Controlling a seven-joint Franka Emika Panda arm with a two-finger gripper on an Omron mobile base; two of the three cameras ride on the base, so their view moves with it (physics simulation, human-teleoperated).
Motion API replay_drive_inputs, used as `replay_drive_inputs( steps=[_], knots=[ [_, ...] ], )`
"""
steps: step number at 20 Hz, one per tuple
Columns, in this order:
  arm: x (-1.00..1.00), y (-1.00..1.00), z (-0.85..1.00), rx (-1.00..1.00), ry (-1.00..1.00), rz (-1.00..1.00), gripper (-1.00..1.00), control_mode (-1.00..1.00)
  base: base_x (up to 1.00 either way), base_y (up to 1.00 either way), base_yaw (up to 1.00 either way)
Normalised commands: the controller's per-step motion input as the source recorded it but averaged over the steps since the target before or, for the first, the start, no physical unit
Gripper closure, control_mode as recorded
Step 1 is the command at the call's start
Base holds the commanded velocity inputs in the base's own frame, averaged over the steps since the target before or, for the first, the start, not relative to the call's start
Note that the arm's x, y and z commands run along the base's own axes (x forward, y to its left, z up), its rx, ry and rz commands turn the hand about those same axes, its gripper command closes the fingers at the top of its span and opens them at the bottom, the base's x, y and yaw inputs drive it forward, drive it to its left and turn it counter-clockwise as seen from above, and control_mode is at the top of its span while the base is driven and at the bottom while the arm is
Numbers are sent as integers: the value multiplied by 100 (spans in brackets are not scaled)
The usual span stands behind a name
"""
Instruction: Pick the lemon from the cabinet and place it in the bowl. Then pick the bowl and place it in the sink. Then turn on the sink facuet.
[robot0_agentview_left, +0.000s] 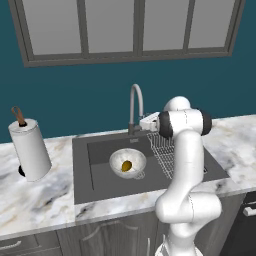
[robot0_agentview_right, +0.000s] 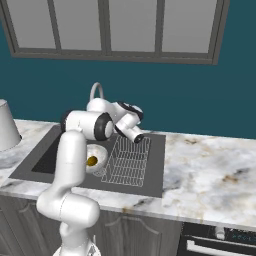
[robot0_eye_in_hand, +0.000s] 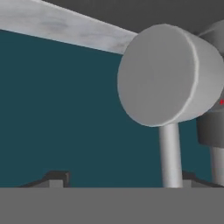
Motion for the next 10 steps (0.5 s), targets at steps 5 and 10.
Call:
replay_drive_inputs(
  steps=[5,10],
  knots=[
    [0,-1,-1,1,5,0,100,-100,0,0,0],
    [0,-30,0,2,5,-5,100,-100,0,0,0]
  ],
)
